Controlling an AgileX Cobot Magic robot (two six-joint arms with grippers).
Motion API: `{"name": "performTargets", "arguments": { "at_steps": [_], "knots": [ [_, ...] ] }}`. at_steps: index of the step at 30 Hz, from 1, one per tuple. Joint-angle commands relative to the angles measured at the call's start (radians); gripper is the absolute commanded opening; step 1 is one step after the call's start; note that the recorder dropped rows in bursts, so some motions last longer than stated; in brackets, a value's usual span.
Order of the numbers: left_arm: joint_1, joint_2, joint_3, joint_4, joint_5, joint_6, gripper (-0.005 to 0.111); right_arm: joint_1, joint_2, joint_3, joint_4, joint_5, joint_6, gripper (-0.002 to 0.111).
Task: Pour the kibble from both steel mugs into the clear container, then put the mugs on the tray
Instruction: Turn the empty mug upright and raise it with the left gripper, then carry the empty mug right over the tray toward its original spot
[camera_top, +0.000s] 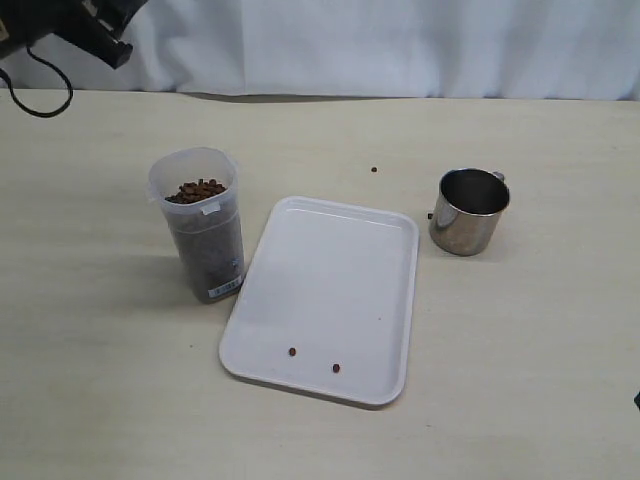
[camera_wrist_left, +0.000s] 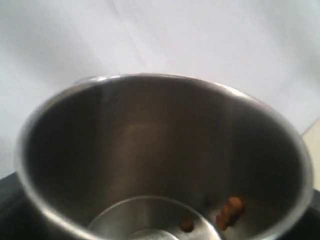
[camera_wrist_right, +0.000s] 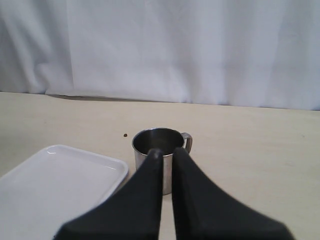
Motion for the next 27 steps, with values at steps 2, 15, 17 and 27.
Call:
{"name": "performTargets", "arguments": {
  "at_steps": [2, 15, 17, 27],
  "knots": [
    [0.081, 0.158, -0.139, 0.410, -0.425, -0.584, 0.000, -0.005, -0.003, 0.004, -0.007, 0.002, 0.012, 0.005],
    [-0.093, 0.166, -0.178, 0.622, -0.432, -0.563, 0.000, -0.005, -0.003, 0.004, -0.007, 0.001, 0.012, 0.005],
    [-0.124, 0.166, -0.178, 0.622, -0.435, -0.563, 0.000, -0.005, -0.003, 0.004, -0.007, 0.001, 0.012, 0.005],
    [-0.218, 0.166, -0.178, 0.629, -0.492, -0.642, 0.000, -0.005, -0.003, 0.004, -0.007, 0.001, 0.012, 0.005]
  ]
}}
